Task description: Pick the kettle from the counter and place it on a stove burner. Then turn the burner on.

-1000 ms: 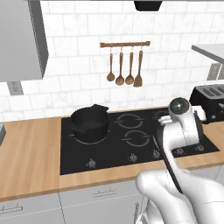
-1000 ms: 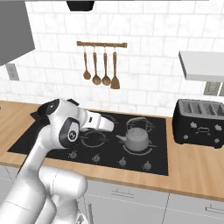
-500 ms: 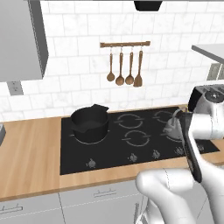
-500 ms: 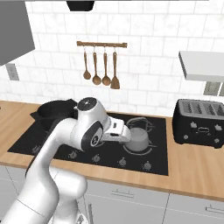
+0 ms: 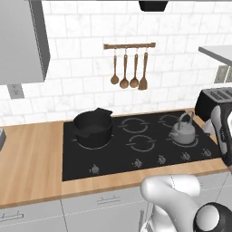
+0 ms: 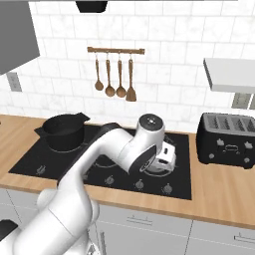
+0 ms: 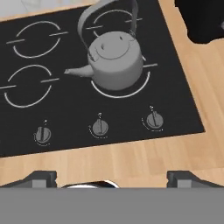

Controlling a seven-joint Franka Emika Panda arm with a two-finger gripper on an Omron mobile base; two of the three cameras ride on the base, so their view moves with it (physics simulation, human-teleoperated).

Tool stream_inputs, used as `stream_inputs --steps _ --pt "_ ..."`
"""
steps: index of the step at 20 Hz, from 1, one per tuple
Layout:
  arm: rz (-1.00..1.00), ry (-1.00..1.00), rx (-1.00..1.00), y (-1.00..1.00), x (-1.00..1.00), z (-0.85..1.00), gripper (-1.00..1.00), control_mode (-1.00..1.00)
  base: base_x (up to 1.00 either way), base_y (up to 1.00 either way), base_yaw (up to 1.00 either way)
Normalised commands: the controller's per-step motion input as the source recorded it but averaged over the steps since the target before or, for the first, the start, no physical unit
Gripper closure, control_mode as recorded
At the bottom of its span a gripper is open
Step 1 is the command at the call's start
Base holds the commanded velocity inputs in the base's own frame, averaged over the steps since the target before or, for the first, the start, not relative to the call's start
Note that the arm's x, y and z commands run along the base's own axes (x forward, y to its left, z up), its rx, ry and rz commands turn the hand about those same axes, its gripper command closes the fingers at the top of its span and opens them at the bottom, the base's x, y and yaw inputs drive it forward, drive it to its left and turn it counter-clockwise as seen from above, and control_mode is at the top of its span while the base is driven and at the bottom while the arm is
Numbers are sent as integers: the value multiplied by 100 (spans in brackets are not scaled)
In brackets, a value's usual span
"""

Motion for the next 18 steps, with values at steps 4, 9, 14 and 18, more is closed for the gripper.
stream_inputs --steps 4,9,14,18 --pt "0 7 10 -11 0 -41 -100 -100 0 0 0" --pt "2 7 0 1 0 -58 -100 -100 0 0 0" --pt "0 3 -6 0 0 -48 -100 -100 0 0 0" --pt "-2 2 -8 0 10 -43 -100 -100 0 0 0"
